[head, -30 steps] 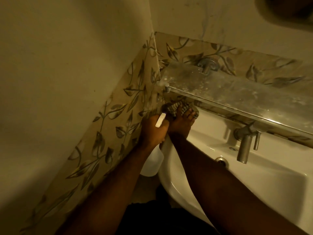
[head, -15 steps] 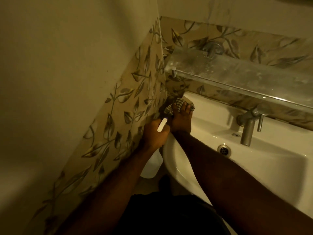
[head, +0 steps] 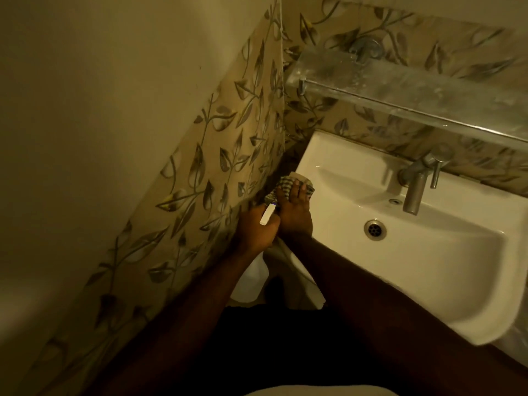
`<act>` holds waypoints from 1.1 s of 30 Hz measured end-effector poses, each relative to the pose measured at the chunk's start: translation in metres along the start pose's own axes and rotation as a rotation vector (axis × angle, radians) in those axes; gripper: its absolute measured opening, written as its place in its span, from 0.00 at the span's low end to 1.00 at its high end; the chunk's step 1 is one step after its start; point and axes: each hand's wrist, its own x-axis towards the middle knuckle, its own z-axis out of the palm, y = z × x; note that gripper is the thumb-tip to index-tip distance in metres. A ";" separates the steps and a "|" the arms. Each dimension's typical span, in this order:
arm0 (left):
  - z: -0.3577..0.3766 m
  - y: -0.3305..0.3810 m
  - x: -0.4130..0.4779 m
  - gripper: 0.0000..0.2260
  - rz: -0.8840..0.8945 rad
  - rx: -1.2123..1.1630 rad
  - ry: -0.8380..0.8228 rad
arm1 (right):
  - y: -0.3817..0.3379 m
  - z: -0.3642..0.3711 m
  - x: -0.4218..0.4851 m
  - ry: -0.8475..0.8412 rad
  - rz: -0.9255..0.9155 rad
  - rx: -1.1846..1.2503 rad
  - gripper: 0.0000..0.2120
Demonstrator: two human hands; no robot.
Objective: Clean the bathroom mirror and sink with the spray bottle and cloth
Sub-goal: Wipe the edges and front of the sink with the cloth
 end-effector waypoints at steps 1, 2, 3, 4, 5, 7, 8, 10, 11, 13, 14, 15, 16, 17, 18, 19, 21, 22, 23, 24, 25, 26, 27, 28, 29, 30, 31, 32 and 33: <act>0.001 -0.003 -0.002 0.09 0.000 0.007 0.004 | -0.001 0.003 -0.007 -0.015 -0.013 -0.014 0.33; 0.002 -0.006 -0.004 0.10 -0.002 0.022 0.007 | -0.003 0.004 -0.014 -0.028 -0.029 -0.018 0.33; 0.003 -0.011 -0.006 0.10 -0.004 0.032 0.010 | -0.003 0.006 -0.022 -0.034 -0.043 -0.015 0.32; 0.005 -0.015 -0.008 0.11 -0.004 0.030 0.017 | -0.004 0.008 -0.029 -0.032 -0.057 -0.008 0.31; 0.006 -0.020 -0.010 0.11 -0.002 0.018 0.033 | -0.005 0.010 -0.037 -0.024 -0.069 -0.006 0.31; 0.008 -0.028 -0.015 0.12 0.007 -0.005 0.076 | -0.006 0.016 -0.051 -0.014 -0.087 -0.010 0.30; 0.009 -0.030 -0.017 0.12 0.009 -0.014 0.089 | -0.006 0.018 -0.057 -0.020 -0.098 -0.013 0.29; 0.012 -0.032 -0.020 0.12 0.008 -0.010 0.078 | -0.003 0.024 -0.069 -0.038 -0.127 -0.030 0.30; 0.014 -0.033 -0.023 0.12 0.011 0.004 0.064 | -0.001 0.026 -0.074 -0.047 -0.140 -0.043 0.30; 0.018 -0.034 -0.028 0.10 0.035 0.011 0.048 | 0.003 0.027 -0.085 -0.048 -0.167 -0.061 0.31; 0.020 -0.036 -0.030 0.10 0.049 0.012 0.043 | 0.004 0.028 -0.090 -0.059 -0.174 -0.061 0.31; 0.022 -0.038 -0.033 0.10 0.059 0.021 0.037 | 0.004 0.028 -0.095 -0.075 -0.177 -0.055 0.31; 0.023 -0.041 -0.035 0.10 0.059 0.035 0.027 | 0.006 0.028 -0.101 -0.080 -0.186 -0.052 0.30; 0.024 -0.043 -0.037 0.10 0.054 0.049 0.017 | 0.009 0.028 -0.106 -0.072 -0.202 -0.055 0.30; 0.026 -0.046 -0.038 0.10 0.045 0.056 0.010 | 0.013 0.028 -0.113 -0.066 -0.226 -0.067 0.30; 0.028 -0.048 -0.039 0.09 0.035 0.054 0.008 | 0.017 0.030 -0.119 -0.056 -0.260 -0.087 0.29; 0.032 -0.052 -0.043 0.09 0.034 0.036 0.015 | 0.027 0.033 -0.130 -0.017 -0.322 -0.138 0.26; 0.034 -0.053 -0.045 0.09 0.039 0.042 0.009 | 0.032 0.035 -0.137 0.004 -0.341 -0.163 0.25; 0.037 -0.052 -0.047 0.09 0.042 0.056 -0.001 | 0.038 0.035 -0.144 0.017 -0.356 -0.190 0.24; 0.039 -0.051 -0.049 0.09 0.047 0.070 -0.009 | 0.044 0.037 -0.150 0.037 -0.375 -0.217 0.23; 0.042 -0.049 -0.052 0.09 0.056 0.079 -0.015 | 0.053 0.037 -0.158 0.061 -0.398 -0.243 0.22; 0.045 -0.047 -0.055 0.09 0.067 0.081 -0.024 | 0.063 0.038 -0.165 0.077 -0.425 -0.269 0.23; 0.049 -0.046 -0.058 0.09 0.077 0.082 -0.034 | 0.073 0.036 -0.173 0.073 -0.440 -0.289 0.26; 0.053 -0.046 -0.060 0.09 0.088 0.083 -0.043 | 0.084 0.036 -0.180 0.064 -0.446 -0.302 0.27; 0.057 -0.047 -0.063 0.09 0.100 0.089 -0.052 | 0.094 0.035 -0.187 0.053 -0.443 -0.310 0.26; 0.061 -0.047 -0.065 0.09 0.116 0.091 -0.062 | 0.103 0.035 -0.193 0.039 -0.439 -0.317 0.24; 0.065 -0.047 -0.068 0.09 0.130 0.085 -0.077 | 0.110 0.032 -0.199 0.014 -0.427 -0.323 0.24; 0.069 -0.045 -0.070 0.09 0.146 0.074 -0.097 | 0.115 0.031 -0.204 0.002 -0.419 -0.331 0.25; 0.073 -0.044 -0.071 0.08 0.160 0.070 -0.118 | 0.120 0.029 -0.208 -0.006 -0.409 -0.336 0.25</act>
